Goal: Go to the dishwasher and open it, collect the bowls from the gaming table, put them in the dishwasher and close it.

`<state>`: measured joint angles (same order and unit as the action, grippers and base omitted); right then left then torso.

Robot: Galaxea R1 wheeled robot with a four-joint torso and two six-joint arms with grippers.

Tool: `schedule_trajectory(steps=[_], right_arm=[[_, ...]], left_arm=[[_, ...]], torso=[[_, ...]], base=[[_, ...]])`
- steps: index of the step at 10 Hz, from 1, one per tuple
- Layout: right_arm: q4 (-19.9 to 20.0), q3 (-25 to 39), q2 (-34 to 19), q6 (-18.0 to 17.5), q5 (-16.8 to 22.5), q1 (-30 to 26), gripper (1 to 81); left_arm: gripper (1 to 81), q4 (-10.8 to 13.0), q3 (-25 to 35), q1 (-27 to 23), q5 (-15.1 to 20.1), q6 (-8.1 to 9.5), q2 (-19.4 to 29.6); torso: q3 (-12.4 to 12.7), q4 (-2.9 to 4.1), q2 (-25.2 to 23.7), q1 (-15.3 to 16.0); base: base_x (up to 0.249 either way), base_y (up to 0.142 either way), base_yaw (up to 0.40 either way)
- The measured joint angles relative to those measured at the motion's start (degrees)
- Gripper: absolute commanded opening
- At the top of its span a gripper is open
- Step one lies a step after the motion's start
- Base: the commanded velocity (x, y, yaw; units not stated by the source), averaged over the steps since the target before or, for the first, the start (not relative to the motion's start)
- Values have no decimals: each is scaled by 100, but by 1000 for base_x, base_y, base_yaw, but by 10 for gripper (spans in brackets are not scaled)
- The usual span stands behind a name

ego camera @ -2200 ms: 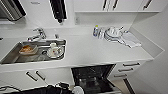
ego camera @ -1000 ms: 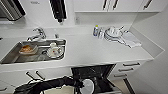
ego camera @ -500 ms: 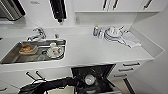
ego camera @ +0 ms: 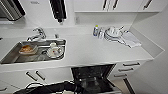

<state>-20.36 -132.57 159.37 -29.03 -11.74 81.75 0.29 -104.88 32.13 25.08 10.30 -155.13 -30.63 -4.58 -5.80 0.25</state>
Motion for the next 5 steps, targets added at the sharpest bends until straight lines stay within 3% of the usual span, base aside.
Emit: schedule_trajectory(steps=[3, 5], right_arm=[[7, 1045, -571, -5, 52, -262, 10], [24, 2127, -1163, -29, 160, -527, 10]], left_arm=[[811, 185, 1340, 206, 0, -2, 824], [811, 362, 2142, 378, 0, -5, 1635]], torso=[[0, 0, 0, 0], [0, 0, 0, 0]], base=[[0, 0, 0], [0, 0, 0]])
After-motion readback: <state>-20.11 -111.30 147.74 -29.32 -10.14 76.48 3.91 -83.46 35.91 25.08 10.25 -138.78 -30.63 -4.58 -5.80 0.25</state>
